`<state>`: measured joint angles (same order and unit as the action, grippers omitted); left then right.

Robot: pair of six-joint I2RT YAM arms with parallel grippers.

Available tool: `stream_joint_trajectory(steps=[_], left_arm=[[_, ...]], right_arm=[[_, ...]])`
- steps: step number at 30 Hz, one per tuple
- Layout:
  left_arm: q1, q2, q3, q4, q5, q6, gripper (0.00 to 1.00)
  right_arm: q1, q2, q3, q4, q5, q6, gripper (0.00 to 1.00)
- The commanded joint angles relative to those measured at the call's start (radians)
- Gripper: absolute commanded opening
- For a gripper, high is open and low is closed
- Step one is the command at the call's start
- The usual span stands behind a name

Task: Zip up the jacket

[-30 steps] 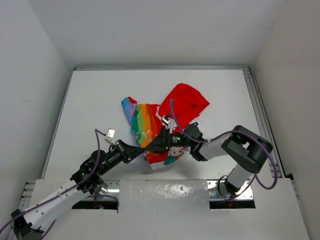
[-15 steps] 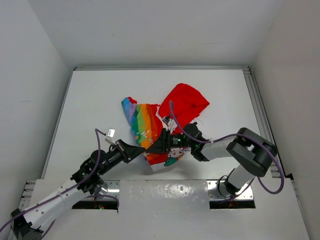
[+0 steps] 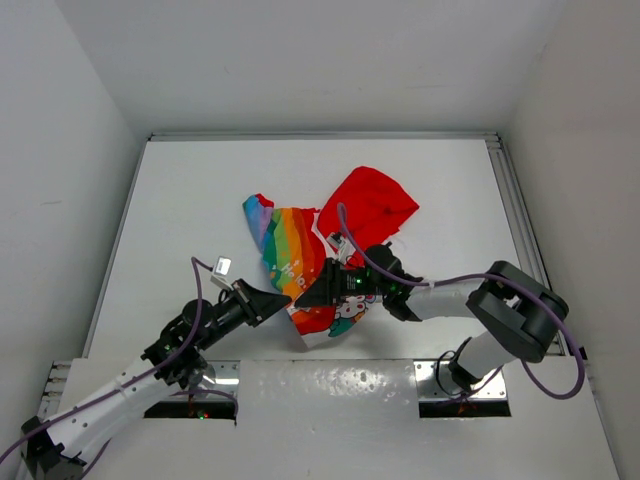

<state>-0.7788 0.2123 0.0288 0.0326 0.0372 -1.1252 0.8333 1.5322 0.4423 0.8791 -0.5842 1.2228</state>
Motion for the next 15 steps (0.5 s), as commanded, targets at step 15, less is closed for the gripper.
stream_joint_trajectory(steps=[15], left_arm=[[-0.002, 0.001, -0.214, 0.032, 0.004, 0.011, 0.00]], right_arm=[[-0.003, -0.052, -0.031, 0.043, 0.018, -0.013, 0.30]])
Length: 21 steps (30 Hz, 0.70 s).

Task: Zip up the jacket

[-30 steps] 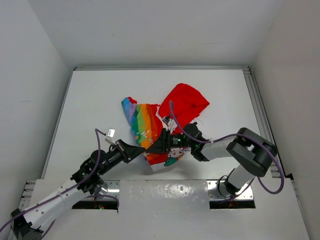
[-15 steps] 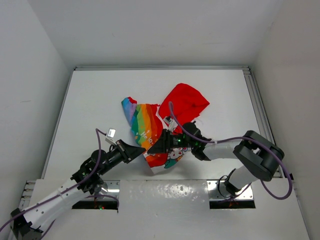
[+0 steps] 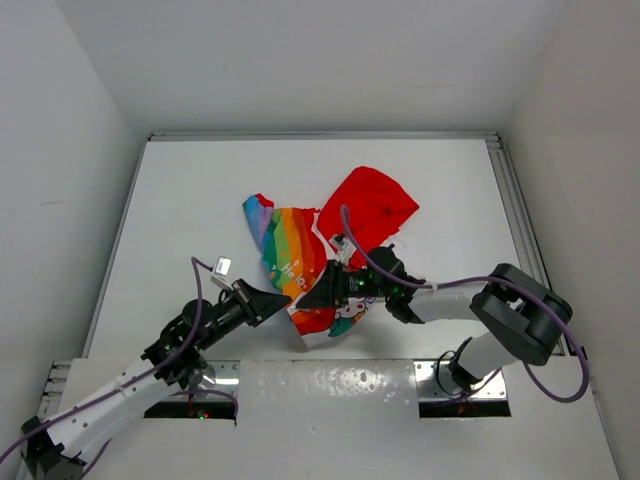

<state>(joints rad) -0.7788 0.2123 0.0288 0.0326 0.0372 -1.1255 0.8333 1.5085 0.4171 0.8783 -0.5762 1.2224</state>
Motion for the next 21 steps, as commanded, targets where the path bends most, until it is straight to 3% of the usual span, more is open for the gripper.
stream_joint_trajectory(steps=[1, 7, 21], left_arm=[[-0.002, 0.002, -0.213, 0.032, 0.003, 0.009, 0.00], [-0.002, 0.007, -0.213, 0.033, 0.004, 0.009, 0.00], [0.000, 0.009, -0.221, 0.041, 0.004, 0.006, 0.00]], right_arm=[[-0.002, -0.028, -0.011, 0.048, 0.007, -0.011, 0.30], [-0.002, -0.030, -0.017, 0.059, 0.004, -0.001, 0.30], [-0.003, -0.044, -0.029, 0.060, 0.013, -0.001, 0.15]])
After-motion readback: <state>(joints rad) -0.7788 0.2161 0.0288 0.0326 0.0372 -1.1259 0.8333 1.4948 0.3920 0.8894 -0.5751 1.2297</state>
